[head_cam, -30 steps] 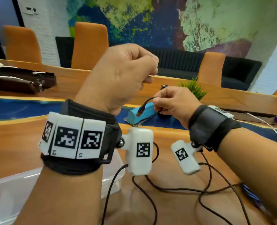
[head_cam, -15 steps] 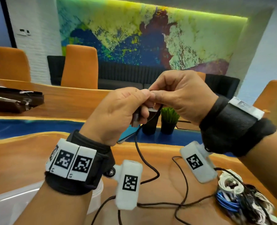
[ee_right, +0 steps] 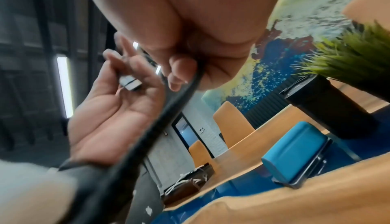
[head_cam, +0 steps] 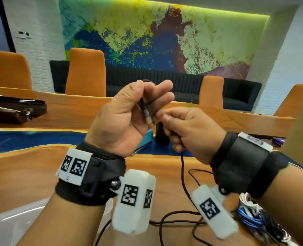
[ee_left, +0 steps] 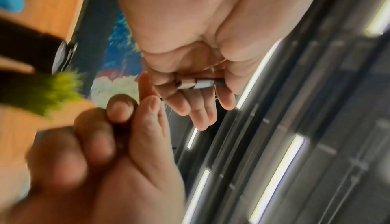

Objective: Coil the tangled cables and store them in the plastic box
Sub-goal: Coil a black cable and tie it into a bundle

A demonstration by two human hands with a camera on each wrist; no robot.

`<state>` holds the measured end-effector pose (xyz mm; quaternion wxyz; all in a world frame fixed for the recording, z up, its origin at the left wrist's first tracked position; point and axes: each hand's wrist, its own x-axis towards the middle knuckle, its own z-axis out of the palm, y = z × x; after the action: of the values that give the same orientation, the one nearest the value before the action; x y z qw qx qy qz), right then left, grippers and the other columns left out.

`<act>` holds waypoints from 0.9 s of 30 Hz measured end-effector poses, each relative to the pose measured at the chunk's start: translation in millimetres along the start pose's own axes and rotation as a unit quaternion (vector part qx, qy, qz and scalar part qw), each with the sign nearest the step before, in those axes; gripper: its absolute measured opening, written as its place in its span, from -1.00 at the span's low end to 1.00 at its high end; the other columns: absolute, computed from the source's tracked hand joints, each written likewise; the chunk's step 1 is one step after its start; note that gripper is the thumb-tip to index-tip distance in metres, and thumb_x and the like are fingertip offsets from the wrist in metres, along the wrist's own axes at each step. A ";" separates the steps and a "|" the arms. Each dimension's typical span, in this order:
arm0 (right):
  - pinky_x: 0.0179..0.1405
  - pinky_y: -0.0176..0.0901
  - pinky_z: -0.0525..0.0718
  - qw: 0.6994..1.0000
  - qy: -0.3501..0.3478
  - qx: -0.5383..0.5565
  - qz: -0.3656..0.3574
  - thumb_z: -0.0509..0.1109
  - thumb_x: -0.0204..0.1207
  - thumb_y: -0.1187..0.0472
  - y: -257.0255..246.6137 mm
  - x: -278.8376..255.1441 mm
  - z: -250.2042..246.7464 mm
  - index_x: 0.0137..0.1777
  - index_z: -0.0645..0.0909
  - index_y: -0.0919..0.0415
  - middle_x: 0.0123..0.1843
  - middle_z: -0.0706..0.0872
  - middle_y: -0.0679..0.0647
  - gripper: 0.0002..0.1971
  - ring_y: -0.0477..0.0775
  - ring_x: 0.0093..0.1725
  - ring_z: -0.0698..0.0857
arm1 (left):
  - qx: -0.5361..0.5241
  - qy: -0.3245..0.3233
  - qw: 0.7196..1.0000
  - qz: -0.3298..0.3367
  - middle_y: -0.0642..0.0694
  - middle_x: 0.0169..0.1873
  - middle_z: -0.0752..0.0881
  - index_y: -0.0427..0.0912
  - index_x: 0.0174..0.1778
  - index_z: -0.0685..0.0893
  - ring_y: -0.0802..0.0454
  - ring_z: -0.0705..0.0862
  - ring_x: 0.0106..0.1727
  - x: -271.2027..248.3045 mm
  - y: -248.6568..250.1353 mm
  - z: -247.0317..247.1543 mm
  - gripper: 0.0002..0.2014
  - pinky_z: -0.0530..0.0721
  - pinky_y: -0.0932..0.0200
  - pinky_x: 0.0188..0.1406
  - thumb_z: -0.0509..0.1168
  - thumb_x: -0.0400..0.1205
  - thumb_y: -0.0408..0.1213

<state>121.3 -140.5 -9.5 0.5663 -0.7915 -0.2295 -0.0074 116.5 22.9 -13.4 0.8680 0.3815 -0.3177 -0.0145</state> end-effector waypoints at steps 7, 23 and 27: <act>-0.49 -0.16 0.56 0.950 -0.163 -0.261 0.047 0.31 0.66 0.13 -18.0 -16.3 -6.2 -0.03 0.70 0.13 -0.36 0.62 -0.02 -0.84 -0.10 -0.47 0.52 | 0.540 -0.018 0.837 0.089 0.08 0.32 0.71 -0.30 0.01 0.77 0.34 0.64 0.34 -4.6 -0.2 -7.5 -0.83 0.61 0.25 0.34 0.25 0.74 -0.38; -0.62 -0.39 0.36 0.982 0.124 -0.059 -0.130 0.45 0.54 0.10 -10.8 12.1 -37.5 -0.15 0.69 0.33 -0.55 0.46 -0.13 -0.75 -0.21 -0.58 0.37 | 0.092 -0.070 0.992 -0.046 -0.12 0.07 0.82 -0.07 -0.18 0.75 0.12 0.74 -0.14 -1.6 -17.2 -7.5 -0.75 0.54 0.15 -0.16 0.19 0.68 -0.17; -0.62 -0.37 0.40 0.991 -0.012 -0.131 -0.024 0.25 0.71 0.19 12.6 -9.0 -4.2 0.10 0.70 0.18 -0.48 0.54 -0.07 -0.81 -0.21 -0.57 0.43 | 0.119 -0.025 0.991 0.046 -0.13 0.29 0.76 -0.17 -0.11 0.60 0.04 0.78 0.16 0.7 -13.2 -6.6 -0.83 0.69 0.21 -0.13 0.14 0.71 -0.23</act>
<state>119.0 -150.7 -21.7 0.4544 -0.8534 -0.2520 -0.0417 123.7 17.7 -25.3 0.8078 0.4667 -0.3559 0.0543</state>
